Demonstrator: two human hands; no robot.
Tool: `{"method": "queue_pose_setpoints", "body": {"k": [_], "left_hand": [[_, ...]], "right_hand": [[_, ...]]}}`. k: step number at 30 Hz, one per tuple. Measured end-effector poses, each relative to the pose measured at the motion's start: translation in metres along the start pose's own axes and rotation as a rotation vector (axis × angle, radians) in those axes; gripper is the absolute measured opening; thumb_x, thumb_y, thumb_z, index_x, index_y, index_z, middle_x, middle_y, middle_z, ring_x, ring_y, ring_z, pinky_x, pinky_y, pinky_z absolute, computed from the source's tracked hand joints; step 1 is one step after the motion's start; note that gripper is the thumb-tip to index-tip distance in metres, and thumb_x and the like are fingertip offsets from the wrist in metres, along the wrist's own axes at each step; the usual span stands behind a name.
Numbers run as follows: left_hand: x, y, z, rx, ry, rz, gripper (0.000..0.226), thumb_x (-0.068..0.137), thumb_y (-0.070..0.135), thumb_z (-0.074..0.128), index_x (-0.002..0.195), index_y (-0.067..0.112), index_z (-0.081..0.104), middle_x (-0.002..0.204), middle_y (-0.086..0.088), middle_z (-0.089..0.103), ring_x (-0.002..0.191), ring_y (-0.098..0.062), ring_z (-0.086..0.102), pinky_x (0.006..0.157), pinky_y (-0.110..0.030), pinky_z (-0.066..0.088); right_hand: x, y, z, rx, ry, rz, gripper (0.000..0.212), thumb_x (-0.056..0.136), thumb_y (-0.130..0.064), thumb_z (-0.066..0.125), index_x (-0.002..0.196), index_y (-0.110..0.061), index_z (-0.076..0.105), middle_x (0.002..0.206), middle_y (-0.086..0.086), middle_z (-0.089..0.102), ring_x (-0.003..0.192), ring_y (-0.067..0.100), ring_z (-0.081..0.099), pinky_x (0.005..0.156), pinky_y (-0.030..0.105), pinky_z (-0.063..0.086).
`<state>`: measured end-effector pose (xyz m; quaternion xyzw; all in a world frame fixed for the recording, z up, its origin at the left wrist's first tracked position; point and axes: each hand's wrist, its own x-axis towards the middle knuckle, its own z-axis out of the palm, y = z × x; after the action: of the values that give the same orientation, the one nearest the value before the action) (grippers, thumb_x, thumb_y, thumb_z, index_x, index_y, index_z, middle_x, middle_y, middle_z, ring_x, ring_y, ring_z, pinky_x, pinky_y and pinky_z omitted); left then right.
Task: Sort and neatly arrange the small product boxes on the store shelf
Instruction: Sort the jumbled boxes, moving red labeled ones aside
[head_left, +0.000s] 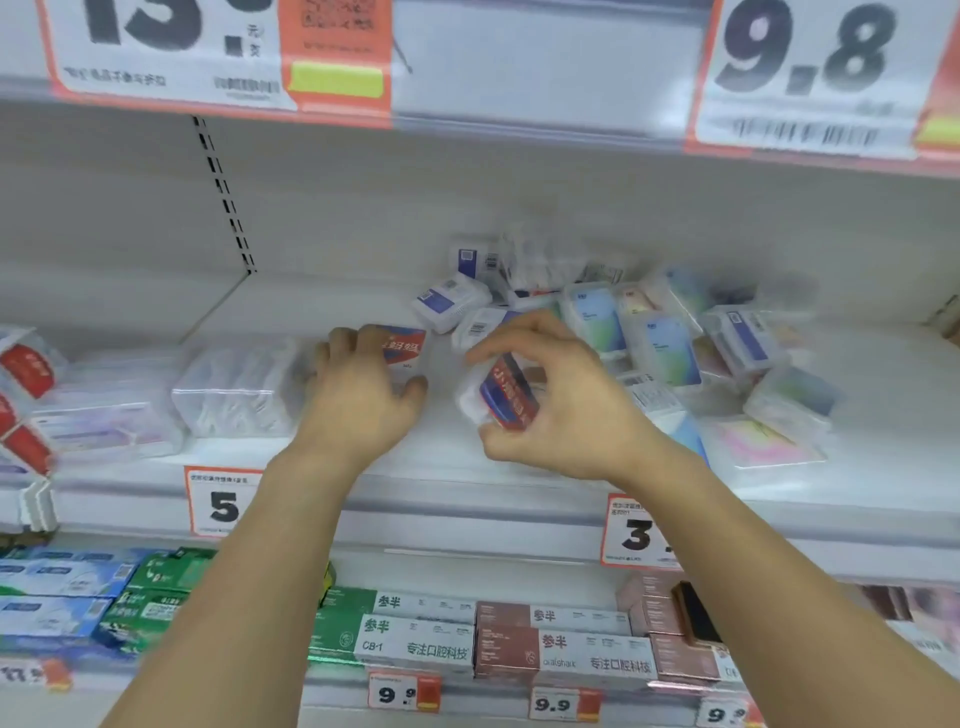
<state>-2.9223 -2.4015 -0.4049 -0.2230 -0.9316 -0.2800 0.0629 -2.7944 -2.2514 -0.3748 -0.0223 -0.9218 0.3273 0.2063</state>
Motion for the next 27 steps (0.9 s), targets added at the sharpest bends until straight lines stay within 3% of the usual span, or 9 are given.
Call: {"method": "queue_pose_setpoints", "body": {"k": [6,8,11,17,19,22,24,26,27], "left_hand": [[0.018,-0.006,0.018,-0.168,-0.006,-0.123,0.094,0.076,0.043,0.074,0.150,0.018,0.022,0.147,-0.022,0.028,0.137,-0.036,0.022,0.112,-0.046,0.023],[0.024,-0.003,0.026,-0.219,-0.009,-0.168,0.095,0.077,0.041,0.074,0.151,0.019,0.019,0.139,-0.022,0.037,0.132,-0.037,0.031,0.107,-0.044,0.031],[0.029,-0.002,0.035,-0.177,0.030,-0.171,0.090,0.074,0.037,0.075,0.147,0.016,0.027,0.125,-0.021,0.052,0.121,-0.038,0.042,0.098,-0.042,0.040],[0.021,0.010,0.010,-0.310,0.159,-0.218,0.100,0.062,0.032,0.084,0.144,0.014,0.031,0.129,-0.013,0.049,0.113,-0.029,0.054,0.087,-0.031,0.042],[0.010,0.030,0.004,-0.454,0.178,-0.177,0.104,0.061,0.031,0.085,0.146,0.019,0.026,0.130,-0.007,0.050,0.102,-0.019,0.057,0.079,-0.022,0.041],[-0.012,0.064,0.001,-0.669,0.152,-0.126,0.111,0.055,0.033,0.085,0.148,0.022,0.025,0.128,-0.001,0.051,0.101,-0.011,0.060,0.081,-0.020,0.048],[-0.025,0.083,-0.001,-0.779,0.120,-0.134,0.096,0.057,0.031,0.085,0.141,0.022,0.039,0.120,0.005,0.056,0.094,0.000,0.061,0.081,-0.013,0.048],[-0.036,0.098,-0.003,-0.908,0.089,-0.124,0.054,0.067,0.019,0.085,0.111,0.030,0.056,0.097,0.018,0.062,0.076,0.016,0.060,0.066,0.000,0.042],[-0.038,0.103,-0.002,-0.953,0.070,-0.109,0.048,0.069,0.015,0.084,0.102,0.033,0.054,0.089,0.023,0.062,0.070,0.019,0.059,0.062,0.002,0.041]], "right_hand": [[-0.017,0.001,-0.010,0.142,0.406,0.026,0.054,0.059,-0.023,0.084,0.111,-0.025,0.067,0.115,-0.013,0.046,0.119,0.010,0.051,0.096,0.021,0.049],[-0.020,0.003,-0.010,0.158,0.475,-0.001,0.057,0.060,-0.023,0.082,0.114,-0.022,0.064,0.116,-0.014,0.046,0.120,0.015,0.049,0.092,0.020,0.050],[-0.029,0.011,-0.012,0.177,0.518,-0.036,0.069,0.063,-0.026,0.078,0.127,-0.011,0.055,0.128,0.001,0.049,0.125,0.023,0.050,0.099,0.028,0.048],[-0.043,0.020,-0.026,0.439,0.608,-0.075,0.069,0.069,-0.018,0.076,0.127,-0.002,0.043,0.128,0.014,0.051,0.121,0.030,0.055,0.103,0.050,0.048],[-0.046,0.019,-0.030,0.522,0.670,-0.055,0.071,0.070,-0.019,0.073,0.131,-0.009,0.038,0.133,0.010,0.047,0.125,0.030,0.051,0.100,0.047,0.050],[-0.052,0.015,-0.032,0.694,0.732,0.063,0.079,0.068,-0.020,0.072,0.137,-0.014,0.034,0.132,0.011,0.049,0.115,0.019,0.059,0.090,0.034,0.052],[-0.058,0.012,-0.034,0.710,0.734,0.123,0.084,0.066,-0.022,0.075,0.139,-0.013,0.034,0.117,0.008,0.055,0.099,0.011,0.062,0.086,0.026,0.050],[-0.063,0.011,-0.041,0.695,0.724,0.171,0.084,0.064,-0.024,0.081,0.137,-0.018,0.039,0.114,0.005,0.061,0.096,0.009,0.066,0.084,0.023,0.052],[-0.065,0.011,-0.046,0.677,0.716,0.204,0.083,0.062,-0.026,0.084,0.133,-0.022,0.042,0.116,0.004,0.064,0.098,0.011,0.068,0.082,0.023,0.054]]}}
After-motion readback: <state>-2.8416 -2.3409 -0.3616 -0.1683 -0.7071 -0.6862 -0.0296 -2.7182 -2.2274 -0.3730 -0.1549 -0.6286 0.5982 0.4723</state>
